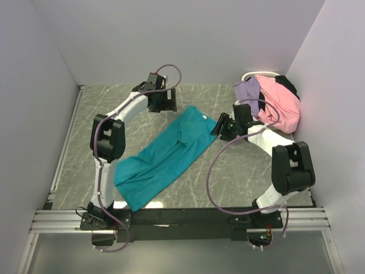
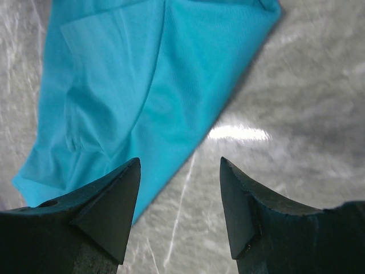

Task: Fold and stack the t-shirts
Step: Fold the tshirt

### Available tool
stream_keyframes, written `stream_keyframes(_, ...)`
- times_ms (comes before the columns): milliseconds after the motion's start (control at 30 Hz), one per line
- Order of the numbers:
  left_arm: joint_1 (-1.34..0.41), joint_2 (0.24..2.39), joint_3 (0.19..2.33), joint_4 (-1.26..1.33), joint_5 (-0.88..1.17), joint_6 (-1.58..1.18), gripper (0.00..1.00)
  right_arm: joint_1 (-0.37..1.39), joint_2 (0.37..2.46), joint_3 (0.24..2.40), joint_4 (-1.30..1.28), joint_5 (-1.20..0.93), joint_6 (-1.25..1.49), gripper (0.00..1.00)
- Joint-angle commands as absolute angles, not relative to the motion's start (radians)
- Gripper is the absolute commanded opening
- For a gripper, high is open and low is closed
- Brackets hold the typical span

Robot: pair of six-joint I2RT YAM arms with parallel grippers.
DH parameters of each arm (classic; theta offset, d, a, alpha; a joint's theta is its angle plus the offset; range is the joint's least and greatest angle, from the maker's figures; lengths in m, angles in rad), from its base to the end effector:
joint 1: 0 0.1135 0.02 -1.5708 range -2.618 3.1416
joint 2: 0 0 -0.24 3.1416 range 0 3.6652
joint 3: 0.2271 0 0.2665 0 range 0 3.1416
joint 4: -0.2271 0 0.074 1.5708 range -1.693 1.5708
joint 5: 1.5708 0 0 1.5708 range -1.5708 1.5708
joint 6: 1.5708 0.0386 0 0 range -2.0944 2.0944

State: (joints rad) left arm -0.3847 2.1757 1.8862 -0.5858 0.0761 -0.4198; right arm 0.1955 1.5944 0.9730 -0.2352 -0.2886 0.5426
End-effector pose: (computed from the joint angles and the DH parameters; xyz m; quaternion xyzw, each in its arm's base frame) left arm 0.4573 -0.1883 0.2079 -0.0035 0.9395 -0.1662 0.2994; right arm 0.3357 0.0777 0.1672 0.1106 0.9219 0.2504 0.2740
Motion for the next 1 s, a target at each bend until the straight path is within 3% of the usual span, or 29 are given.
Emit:
stream_keyframes(0,-0.357,2.232,2.002,-0.546,0.293,-0.315,0.98,0.19,1.667,0.986,-0.129,-0.331,0.584,0.65)
stream_keyframes(233,-0.327,2.402,2.161,-0.647,0.465,-0.192,0.97,0.192,1.747,1.019,-0.132,-0.33,0.604,0.65)
stream_keyframes(633,-0.359,2.536,2.233,-0.758,0.646,-0.026,0.99,0.19,1.784,1.006,-0.109,-0.304,0.667,0.65)
stream_keyframes(833,-0.417,2.569,2.25,-0.833,0.625,0.063,0.98,0.19,1.812,1.025,-0.132,-0.29,0.66,0.65)
stream_keyframes(967,-0.437,2.592,2.247,-0.85,0.574,0.069,0.92,0.19,1.844,1.051,-0.155,-0.276,0.669,0.65)
